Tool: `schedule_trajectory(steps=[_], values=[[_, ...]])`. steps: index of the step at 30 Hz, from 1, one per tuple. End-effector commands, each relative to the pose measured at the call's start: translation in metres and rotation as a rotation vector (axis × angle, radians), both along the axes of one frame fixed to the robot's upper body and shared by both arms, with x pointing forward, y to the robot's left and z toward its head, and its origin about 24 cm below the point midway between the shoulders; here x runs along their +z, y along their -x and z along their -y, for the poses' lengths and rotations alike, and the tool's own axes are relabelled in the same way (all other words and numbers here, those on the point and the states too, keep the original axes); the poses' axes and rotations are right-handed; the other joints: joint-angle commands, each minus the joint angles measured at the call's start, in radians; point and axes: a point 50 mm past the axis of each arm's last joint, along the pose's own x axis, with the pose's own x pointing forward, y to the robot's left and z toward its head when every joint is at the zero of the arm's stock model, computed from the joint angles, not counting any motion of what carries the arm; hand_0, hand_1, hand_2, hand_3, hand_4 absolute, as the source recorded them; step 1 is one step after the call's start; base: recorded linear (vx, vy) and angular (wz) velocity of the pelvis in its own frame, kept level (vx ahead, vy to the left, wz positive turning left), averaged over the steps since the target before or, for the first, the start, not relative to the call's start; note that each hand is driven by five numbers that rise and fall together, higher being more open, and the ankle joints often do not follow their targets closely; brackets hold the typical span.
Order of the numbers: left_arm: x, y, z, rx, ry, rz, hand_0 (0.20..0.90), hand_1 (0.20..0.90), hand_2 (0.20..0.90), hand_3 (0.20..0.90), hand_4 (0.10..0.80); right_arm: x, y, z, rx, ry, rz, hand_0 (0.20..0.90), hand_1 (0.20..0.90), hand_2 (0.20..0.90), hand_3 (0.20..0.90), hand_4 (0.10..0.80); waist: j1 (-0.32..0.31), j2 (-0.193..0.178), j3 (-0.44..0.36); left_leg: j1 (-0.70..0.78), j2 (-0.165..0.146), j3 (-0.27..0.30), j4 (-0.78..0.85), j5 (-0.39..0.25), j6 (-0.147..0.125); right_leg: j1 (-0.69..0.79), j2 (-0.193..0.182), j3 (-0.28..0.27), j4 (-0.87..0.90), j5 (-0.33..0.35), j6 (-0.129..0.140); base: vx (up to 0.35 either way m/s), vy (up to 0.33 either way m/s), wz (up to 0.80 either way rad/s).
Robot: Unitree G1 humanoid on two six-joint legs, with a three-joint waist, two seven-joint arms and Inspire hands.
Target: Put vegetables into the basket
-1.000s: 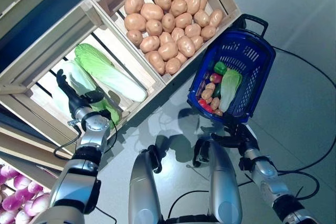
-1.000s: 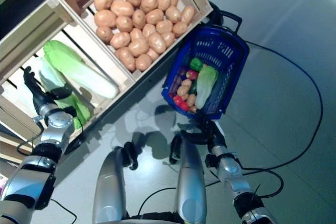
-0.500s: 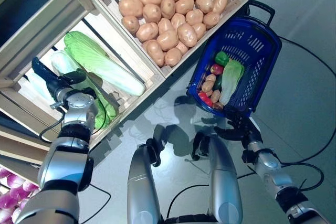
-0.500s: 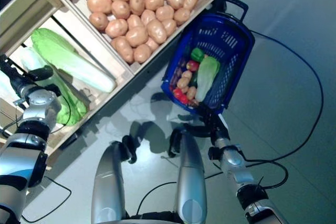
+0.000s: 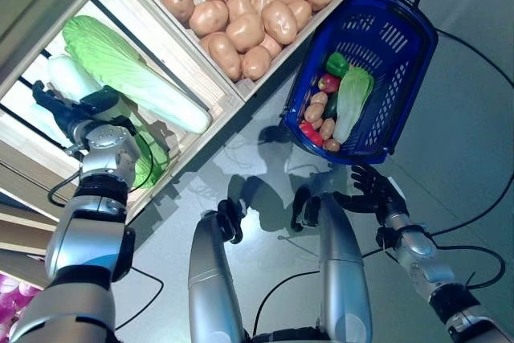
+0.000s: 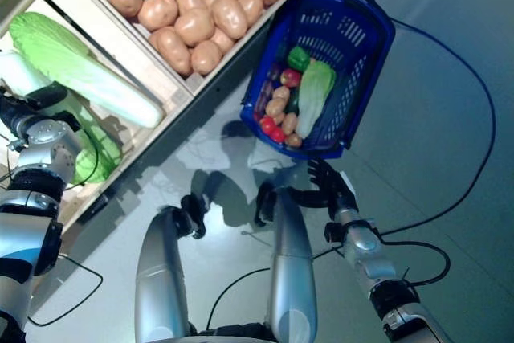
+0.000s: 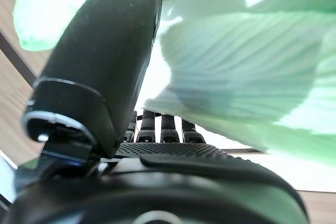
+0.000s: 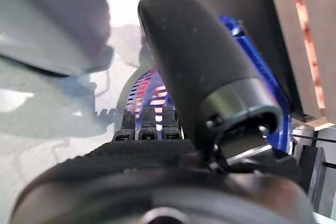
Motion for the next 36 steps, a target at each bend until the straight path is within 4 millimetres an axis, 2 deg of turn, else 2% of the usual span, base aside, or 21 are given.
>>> schedule_trajectory(steps=[1,8,9,15,22,26,30,36], values=[[0.067,0.009,-0.027,-0.008,-0.089,0.116,0.900,0.900,0.900,0.900,0.800,0.030,0.001,0.008,-0.001,-0.041,0.159,0.900,0.900,0.900,0.900,0.800,-0.029,-0.012,-0.004,0.023,-0.017,0.084,-0.036,-0.099,0.056,0.035,-0.027,0.051,-0.039,-0.026,0.031,-0.025,0.020,-0.06],[0.071,0.007,-0.030,-0.044,-0.034,0.120,0.900,0.900,0.900,0.900,0.800,0.035,0.001,0.008,0.024,-0.034,0.183,0.900,0.900,0.900,0.900,0.800,-0.035,-0.011,-0.004,0.001,-0.011,0.090,-0.030,-0.096,0.059,0.015,-0.025,0.048,-0.038,-0.024,0.027,-0.009,-0.006,-0.02],[0.072,0.008,-0.031,-0.049,-0.036,0.137,0.300,0.300,0.300,0.300,0.400,0.035,0.002,0.008,0.024,-0.034,0.187,0.900,0.900,0.900,0.900,0.800,-0.036,-0.011,-0.004,0.000,-0.011,0.091,-0.032,-0.095,0.058,0.014,-0.024,0.049,-0.039,-0.024,0.026,0.000,0.000,0.00],[0.069,0.014,-0.039,-0.036,-0.030,0.146,0.300,0.300,0.300,0.300,0.400,0.037,0.005,0.010,0.030,-0.033,0.199,0.900,0.900,0.900,0.900,0.800,-0.038,-0.006,-0.004,0.032,-0.008,0.102,-0.055,-0.085,0.057,0.042,-0.018,0.052,-0.058,-0.019,0.022,0.000,0.000,0.00],[0.061,0.019,-0.046,-0.029,-0.052,0.109,0.300,0.300,0.300,0.300,0.400,0.038,0.006,0.003,0.069,-0.055,0.208,0.900,0.900,0.900,0.900,0.800,-0.039,-0.007,-0.004,0.140,-0.008,0.123,-0.107,-0.074,0.053,0.142,-0.007,0.048,-0.103,-0.015,0.021,-0.016,-0.032,-0.03],[0.048,0.026,-0.054,-0.031,-0.134,0.002,0.300,0.300,0.300,0.300,0.400,0.035,0.005,-0.005,0.100,-0.074,0.200,0.900,0.900,0.900,0.900,0.800,-0.035,-0.004,-0.004,0.284,-0.013,0.140,-0.175,-0.061,0.052,0.280,0.002,0.040,-0.159,-0.013,0.019,0.001,-0.064,-0.10],[0.038,0.029,-0.057,-0.045,-0.174,-0.036,0.300,0.300,0.300,0.300,0.400,0.030,0.007,-0.010,0.108,-0.087,0.187,0.900,0.900,0.900,0.900,0.800,-0.029,0.003,-0.009,0.406,-0.032,0.141,-0.246,-0.044,0.052,0.403,0.001,0.022,-0.221,-0.007,0.022,0.016,-0.055,-0.15],[0.021,0.034,-0.049,-0.135,-0.273,-0.027,0.300,0.300,0.300,0.300,0.400,0.021,0.017,-0.020,0.119,-0.132,0.182,0.900,0.900,0.900,0.900,0.800,-0.008,0.018,-0.085,0.550,-0.068,0.130,-0.337,-0.024,0.065,0.553,-0.011,-0.007,-0.297,-0.006,0.021,0.033,-0.091,-0.02]])
